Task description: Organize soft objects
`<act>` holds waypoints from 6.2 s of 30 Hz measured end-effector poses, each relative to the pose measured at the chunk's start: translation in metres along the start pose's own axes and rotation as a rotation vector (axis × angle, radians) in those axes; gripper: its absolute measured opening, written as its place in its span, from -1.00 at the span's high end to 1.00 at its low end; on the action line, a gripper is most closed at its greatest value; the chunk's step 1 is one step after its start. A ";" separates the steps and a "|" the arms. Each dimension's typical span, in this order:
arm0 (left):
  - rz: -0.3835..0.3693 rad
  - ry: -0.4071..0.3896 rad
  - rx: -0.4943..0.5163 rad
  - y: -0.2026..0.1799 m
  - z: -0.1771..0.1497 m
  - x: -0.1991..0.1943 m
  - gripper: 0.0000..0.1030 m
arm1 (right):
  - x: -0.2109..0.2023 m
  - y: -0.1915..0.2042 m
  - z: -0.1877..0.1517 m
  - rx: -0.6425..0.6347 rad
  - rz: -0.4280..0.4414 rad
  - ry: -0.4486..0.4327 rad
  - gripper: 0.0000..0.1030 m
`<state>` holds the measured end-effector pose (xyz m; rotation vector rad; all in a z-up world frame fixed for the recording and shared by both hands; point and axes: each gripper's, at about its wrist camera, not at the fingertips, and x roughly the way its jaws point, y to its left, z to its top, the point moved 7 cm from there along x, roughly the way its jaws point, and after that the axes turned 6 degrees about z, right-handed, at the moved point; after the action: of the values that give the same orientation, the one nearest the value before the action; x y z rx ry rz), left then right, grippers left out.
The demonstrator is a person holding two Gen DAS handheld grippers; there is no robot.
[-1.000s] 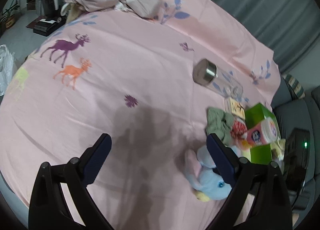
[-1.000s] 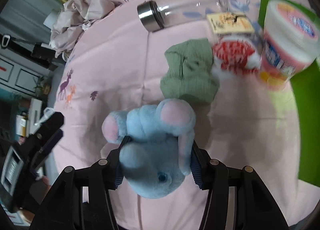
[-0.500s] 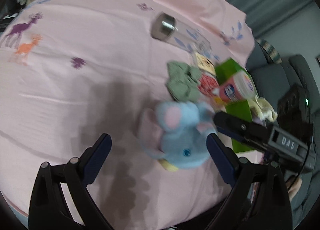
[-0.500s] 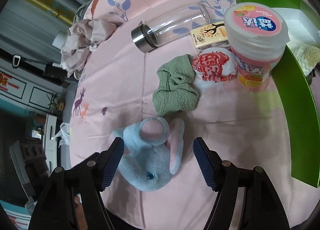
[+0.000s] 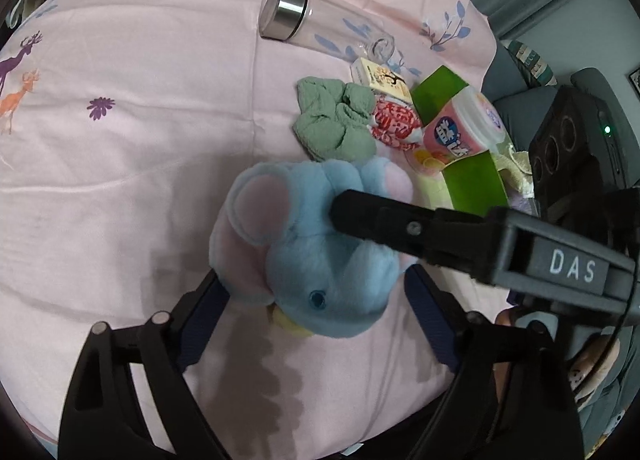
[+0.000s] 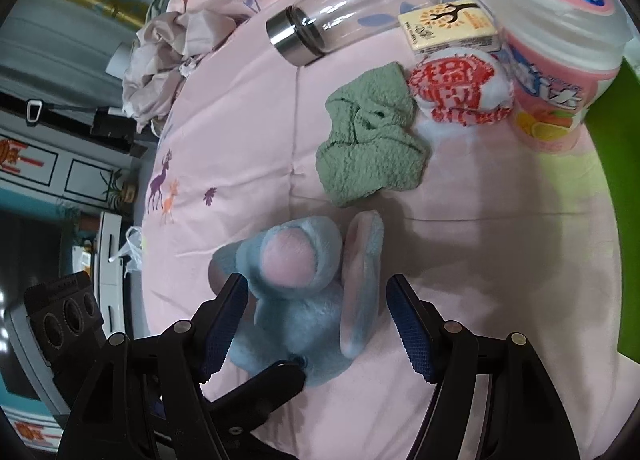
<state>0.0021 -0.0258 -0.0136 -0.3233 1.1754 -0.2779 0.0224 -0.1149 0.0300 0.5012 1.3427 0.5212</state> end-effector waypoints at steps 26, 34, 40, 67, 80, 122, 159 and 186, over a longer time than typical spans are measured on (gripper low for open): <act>0.071 -0.106 0.098 -0.016 0.004 -0.005 -0.16 | 0.012 0.015 -0.005 -0.034 0.082 0.002 -0.29; 0.073 -0.219 0.136 -0.024 0.009 -0.026 -0.16 | -0.008 0.035 0.002 -0.126 0.097 -0.096 -0.29; 0.067 -0.280 0.153 -0.028 0.013 -0.039 -0.16 | -0.022 0.047 0.004 -0.186 0.093 -0.160 -0.29; 0.045 -0.488 0.242 -0.055 0.026 -0.082 -0.15 | -0.071 0.075 0.009 -0.320 0.108 -0.355 -0.29; -0.044 -0.581 0.401 -0.143 0.062 -0.112 -0.15 | -0.171 0.067 0.036 -0.329 0.059 -0.557 -0.29; -0.123 -0.150 0.560 -0.308 0.100 0.083 -0.12 | -0.226 -0.205 0.104 0.275 0.041 -0.601 -0.28; -0.109 -0.141 0.490 -0.299 0.098 0.063 -0.72 | -0.256 -0.211 0.083 0.366 -0.063 -0.691 -0.28; 0.066 -0.384 0.201 -0.094 0.082 -0.079 -0.98 | -0.263 -0.113 0.070 0.082 -0.289 -0.719 -0.78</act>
<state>0.0458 -0.0746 0.1187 -0.1511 0.7704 -0.2603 0.0598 -0.3692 0.1742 0.4873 0.7238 0.0254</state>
